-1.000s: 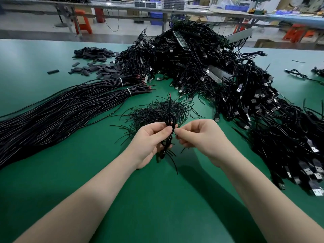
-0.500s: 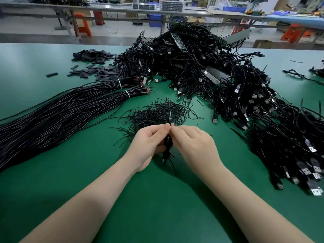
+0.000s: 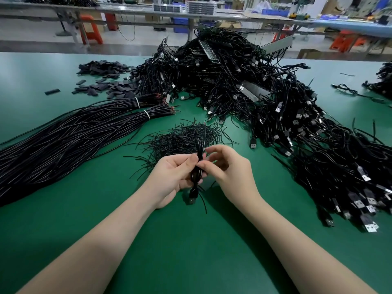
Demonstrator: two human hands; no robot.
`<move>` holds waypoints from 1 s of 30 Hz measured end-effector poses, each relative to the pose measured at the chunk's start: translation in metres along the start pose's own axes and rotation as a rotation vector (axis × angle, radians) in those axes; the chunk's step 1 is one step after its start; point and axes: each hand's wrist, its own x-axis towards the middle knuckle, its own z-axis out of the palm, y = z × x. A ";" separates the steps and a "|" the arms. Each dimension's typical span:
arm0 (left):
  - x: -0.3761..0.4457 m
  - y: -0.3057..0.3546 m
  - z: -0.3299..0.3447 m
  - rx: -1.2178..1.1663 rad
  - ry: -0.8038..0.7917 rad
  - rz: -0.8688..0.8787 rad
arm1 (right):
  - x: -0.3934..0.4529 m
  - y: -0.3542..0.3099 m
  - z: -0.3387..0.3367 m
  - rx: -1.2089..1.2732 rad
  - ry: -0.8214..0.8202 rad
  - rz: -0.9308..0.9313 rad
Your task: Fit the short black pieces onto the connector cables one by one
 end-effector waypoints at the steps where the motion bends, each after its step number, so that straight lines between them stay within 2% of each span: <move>1: 0.000 0.000 -0.001 -0.007 -0.006 0.001 | 0.000 0.000 0.000 0.000 -0.035 -0.002; 6: -0.001 0.002 -0.003 -0.064 -0.031 0.014 | 0.002 -0.006 -0.002 0.172 -0.185 -0.015; 10: 0.000 0.001 -0.002 -0.130 0.007 0.014 | 0.003 -0.029 -0.009 0.468 -0.112 0.089; 12: 0.000 0.001 -0.003 -0.159 0.022 0.010 | 0.010 -0.045 -0.033 0.580 -0.001 0.106; 13: 0.001 0.002 -0.003 -0.168 0.031 0.006 | 0.015 -0.054 -0.051 0.556 0.070 0.087; 14: 0.001 0.003 -0.004 -0.175 0.039 -0.001 | 0.019 -0.062 -0.072 0.425 0.162 0.048; 15: 0.001 0.004 -0.004 -0.184 0.041 -0.008 | 0.024 -0.066 -0.096 0.169 0.265 -0.010; 17: 0.001 0.004 -0.004 -0.198 0.040 -0.010 | 0.030 -0.063 -0.148 -0.544 0.455 -0.086; 18: 0.001 0.004 -0.004 -0.205 0.042 -0.004 | 0.032 -0.054 -0.173 -0.838 0.526 -0.034; 20: -0.001 0.004 -0.004 -0.212 0.058 0.016 | 0.031 -0.031 -0.208 -1.138 0.535 0.249; 23: -0.003 0.003 -0.004 -0.217 0.107 0.046 | 0.020 0.006 -0.220 -1.214 0.214 0.712; 25: -0.005 0.004 -0.002 -0.221 0.136 0.060 | 0.014 0.018 -0.222 -1.205 0.117 0.809; 28: -0.006 0.015 -0.003 -0.171 0.201 0.130 | 0.022 0.013 -0.223 -1.245 0.201 0.767; 30: -0.004 0.032 -0.012 -0.155 0.330 0.201 | 0.026 0.002 -0.207 -1.265 0.297 0.532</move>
